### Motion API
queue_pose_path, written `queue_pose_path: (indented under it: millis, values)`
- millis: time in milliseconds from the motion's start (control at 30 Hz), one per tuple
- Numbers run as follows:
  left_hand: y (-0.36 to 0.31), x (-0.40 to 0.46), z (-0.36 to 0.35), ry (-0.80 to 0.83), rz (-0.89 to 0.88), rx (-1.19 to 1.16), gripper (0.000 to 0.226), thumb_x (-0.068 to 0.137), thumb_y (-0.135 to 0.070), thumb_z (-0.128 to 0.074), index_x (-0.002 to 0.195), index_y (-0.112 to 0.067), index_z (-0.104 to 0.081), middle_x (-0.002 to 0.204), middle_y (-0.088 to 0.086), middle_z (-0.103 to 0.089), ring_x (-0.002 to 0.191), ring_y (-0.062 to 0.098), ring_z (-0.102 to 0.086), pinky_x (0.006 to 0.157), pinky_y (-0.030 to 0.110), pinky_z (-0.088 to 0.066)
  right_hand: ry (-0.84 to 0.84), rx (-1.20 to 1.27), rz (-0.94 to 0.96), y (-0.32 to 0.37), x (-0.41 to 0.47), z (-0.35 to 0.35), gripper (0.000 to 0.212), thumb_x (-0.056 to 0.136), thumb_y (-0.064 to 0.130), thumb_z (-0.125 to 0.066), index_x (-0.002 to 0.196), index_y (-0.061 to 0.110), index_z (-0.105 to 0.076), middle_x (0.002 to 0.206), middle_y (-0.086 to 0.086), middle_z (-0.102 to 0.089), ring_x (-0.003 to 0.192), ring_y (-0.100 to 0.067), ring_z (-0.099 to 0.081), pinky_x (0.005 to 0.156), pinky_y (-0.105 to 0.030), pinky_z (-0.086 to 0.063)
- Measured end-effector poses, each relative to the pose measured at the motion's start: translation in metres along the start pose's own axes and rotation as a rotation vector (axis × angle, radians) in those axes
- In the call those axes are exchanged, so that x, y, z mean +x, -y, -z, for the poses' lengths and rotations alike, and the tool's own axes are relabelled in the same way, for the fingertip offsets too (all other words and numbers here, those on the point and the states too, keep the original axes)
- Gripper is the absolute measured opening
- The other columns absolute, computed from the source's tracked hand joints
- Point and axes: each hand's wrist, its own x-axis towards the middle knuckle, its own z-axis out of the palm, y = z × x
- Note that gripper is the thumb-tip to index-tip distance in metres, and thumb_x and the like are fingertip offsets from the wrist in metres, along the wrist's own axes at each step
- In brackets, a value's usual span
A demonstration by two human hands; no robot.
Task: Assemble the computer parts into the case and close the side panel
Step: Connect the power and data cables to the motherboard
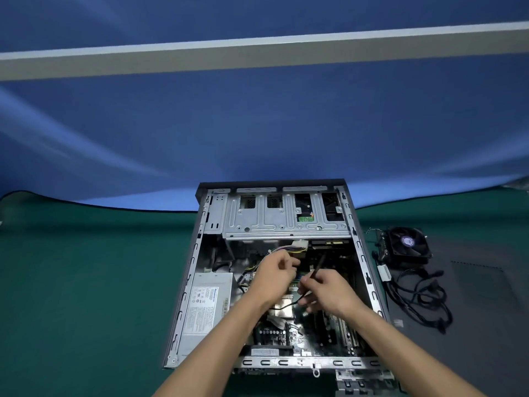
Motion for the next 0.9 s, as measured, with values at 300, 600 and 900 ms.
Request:
queue_pose_path:
  millis: [300, 600, 900]
  values:
    - [-0.011, 0.009, -0.003, 0.044, 0.064, 0.094, 0.028, 0.096, -0.015, -0.05, 0.071, -0.009, -0.062, 0.069, 0.007, -0.063, 0.066, 0.02, -0.057, 0.067, 0.031, -0.05, 0.036, -0.689, 0.234, 0.004, -0.009, -0.014, 0.018, 0.096, 0.027, -0.048, 0.099, 0.019, -0.064, 0.097, -0.002, -0.067, 0.084, -0.021, -0.06, 0.066, -0.029, -0.043]
    - [-0.01, 0.004, 0.004, 0.108, -0.187, 0.765, 0.021, 0.101, -0.03, -0.034, 0.085, -0.021, -0.046, 0.09, 0.008, -0.062, 0.083, 0.029, -0.057, 0.066, 0.035, -0.038, -0.395, -0.561, 0.31, 0.012, -0.016, 0.025, 0.025, 0.089, 0.027, -0.062, 0.103, 0.033, -0.043, 0.083, 0.022, -0.058, 0.061, 0.007, -0.056, 0.053, -0.012, -0.037]
    - [-0.011, -0.002, -0.004, 0.13, -0.283, 0.787, 0.025, 0.096, -0.043, -0.044, 0.091, -0.022, -0.057, 0.083, -0.004, -0.059, 0.082, 0.019, -0.056, 0.072, 0.032, -0.043, -0.407, -0.748, 0.383, -0.002, -0.017, 0.032, 0.01, 0.091, 0.036, -0.061, 0.096, 0.033, -0.07, 0.071, 0.013, -0.065, 0.066, -0.009, -0.056, 0.057, -0.025, -0.038]
